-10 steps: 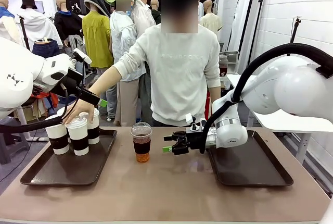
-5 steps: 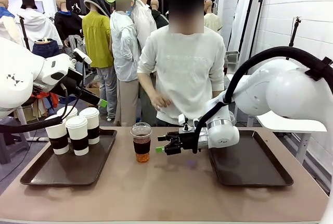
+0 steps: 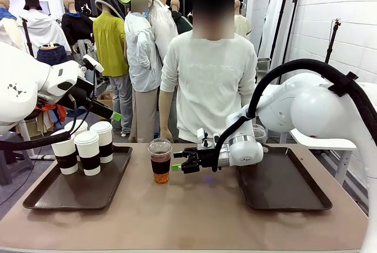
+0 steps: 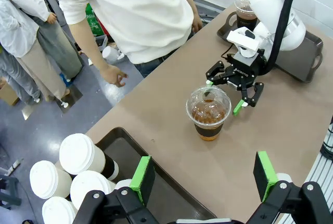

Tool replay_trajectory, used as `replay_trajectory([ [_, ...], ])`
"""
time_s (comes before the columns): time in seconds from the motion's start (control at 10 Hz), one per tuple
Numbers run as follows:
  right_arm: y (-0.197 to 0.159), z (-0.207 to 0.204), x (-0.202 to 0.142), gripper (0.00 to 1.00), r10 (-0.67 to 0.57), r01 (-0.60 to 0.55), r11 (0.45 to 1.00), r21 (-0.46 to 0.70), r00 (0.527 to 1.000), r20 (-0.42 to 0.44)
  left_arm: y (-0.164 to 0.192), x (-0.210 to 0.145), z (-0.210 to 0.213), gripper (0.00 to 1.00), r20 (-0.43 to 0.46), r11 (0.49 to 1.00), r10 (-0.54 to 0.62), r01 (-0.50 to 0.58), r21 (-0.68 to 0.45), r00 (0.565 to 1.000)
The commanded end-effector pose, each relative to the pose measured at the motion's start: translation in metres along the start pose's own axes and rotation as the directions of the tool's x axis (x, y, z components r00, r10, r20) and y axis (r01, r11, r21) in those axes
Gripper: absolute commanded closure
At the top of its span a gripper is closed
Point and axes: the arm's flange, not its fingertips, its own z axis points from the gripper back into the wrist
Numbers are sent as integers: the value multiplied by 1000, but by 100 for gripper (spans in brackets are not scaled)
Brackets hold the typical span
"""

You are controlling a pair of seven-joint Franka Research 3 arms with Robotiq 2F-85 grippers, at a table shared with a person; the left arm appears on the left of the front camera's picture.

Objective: Distribute the coffee onto the tray.
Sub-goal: Pick up another iced Americano from the middle of the table and place it on the right Handle tray.

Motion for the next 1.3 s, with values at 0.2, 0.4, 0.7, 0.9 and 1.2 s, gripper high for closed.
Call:
replay_trajectory([
  [0.2,-11,-22,-5,0,2,-2,998,56,1000,-2,1,-1,0,0,1,1000,-12,12,-4,1000],
  [0.4,-13,-26,-6,0,2,-2,998,60,1000,-4,1,-1,0,0,1,1000,-12,12,-4,1000],
  [0.7,-17,-34,-8,0,1,-2,998,68,1000,10,1,-1,0,0,1,1000,-12,12,-4,1000],
  [0.9,-18,-45,-6,0,-8,6,995,97,1000,21,1,-1,0,0,1,1000,-12,12,-4,1000],
  [1.2,-19,-59,-7,0,-18,17,993,117,1000,14,1,-1,0,0,1,1000,-12,12,-4,1000],
])
